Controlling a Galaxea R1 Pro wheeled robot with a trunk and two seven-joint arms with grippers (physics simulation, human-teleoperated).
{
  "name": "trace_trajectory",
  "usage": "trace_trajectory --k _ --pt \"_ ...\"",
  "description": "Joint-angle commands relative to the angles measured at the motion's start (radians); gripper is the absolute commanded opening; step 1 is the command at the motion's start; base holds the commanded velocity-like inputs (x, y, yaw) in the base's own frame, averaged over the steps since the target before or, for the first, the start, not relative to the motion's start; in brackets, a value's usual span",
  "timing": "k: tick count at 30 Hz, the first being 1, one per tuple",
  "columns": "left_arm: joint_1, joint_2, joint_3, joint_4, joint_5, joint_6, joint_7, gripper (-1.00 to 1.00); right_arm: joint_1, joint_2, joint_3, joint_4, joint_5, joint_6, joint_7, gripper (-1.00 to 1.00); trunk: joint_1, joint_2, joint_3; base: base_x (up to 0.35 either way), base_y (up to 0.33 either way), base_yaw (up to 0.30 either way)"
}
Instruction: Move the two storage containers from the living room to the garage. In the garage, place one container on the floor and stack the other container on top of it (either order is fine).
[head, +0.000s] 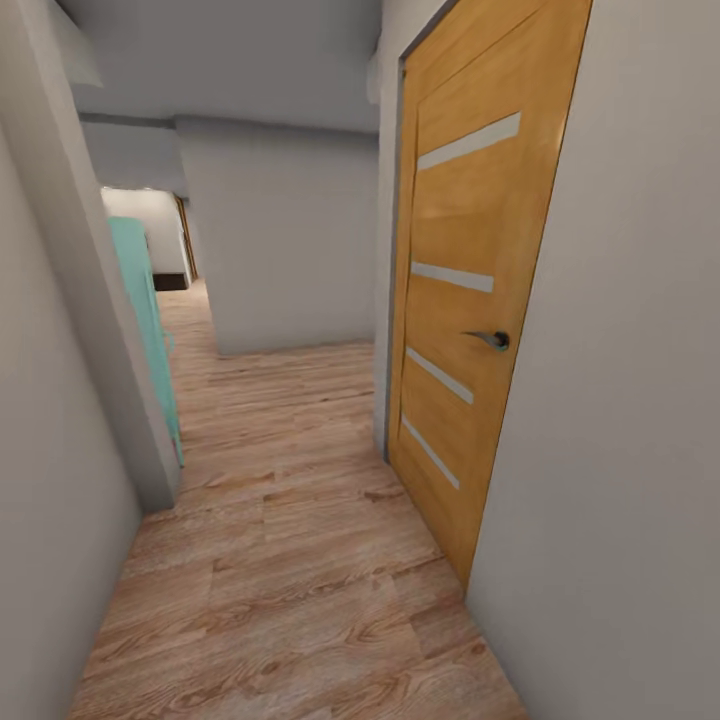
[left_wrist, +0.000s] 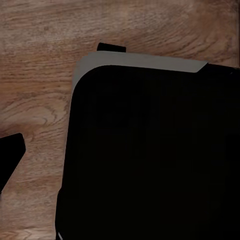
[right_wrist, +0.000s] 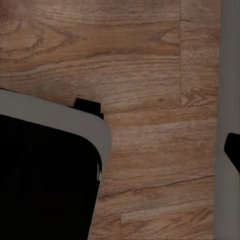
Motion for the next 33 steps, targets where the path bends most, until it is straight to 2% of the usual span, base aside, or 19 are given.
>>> trace_trajectory --k 1,6,23,33 --pt "0.0 0.0 0.002 -0.001 0.007 -0.001 0.0 1.0 -0.001 0.002 0.008 0.003 -0.011 -0.006 0.0 1.0 0.001 0.0 -0.001 0.292 0.0 0.0" --pt "0.0 0.0 0.002 -0.001 0.007 -0.001 0.001 1.0 -0.001 -0.001 0.009 0.003 -0.01 -0.005 -0.001 1.0 0.001 0.0 -0.001 0.292 0.0 0.158" --pt "0.0 0.0 0.002 -0.001 0.007 0.0 0.003 1.0 -0.001 -0.002 0.01 0.003 -0.009 -0.005 -0.001 1.0 0.001 0.0 -0.001 0.292 0.0 0.266" --pt "-0.001 0.0 0.002 0.0 0.007 0.0 0.002 1.0 -0.001 -0.003 0.011 0.003 -0.009 -0.005 0.004 1.0 0.001 0.0 -0.001 0.3 0.0 0.057"
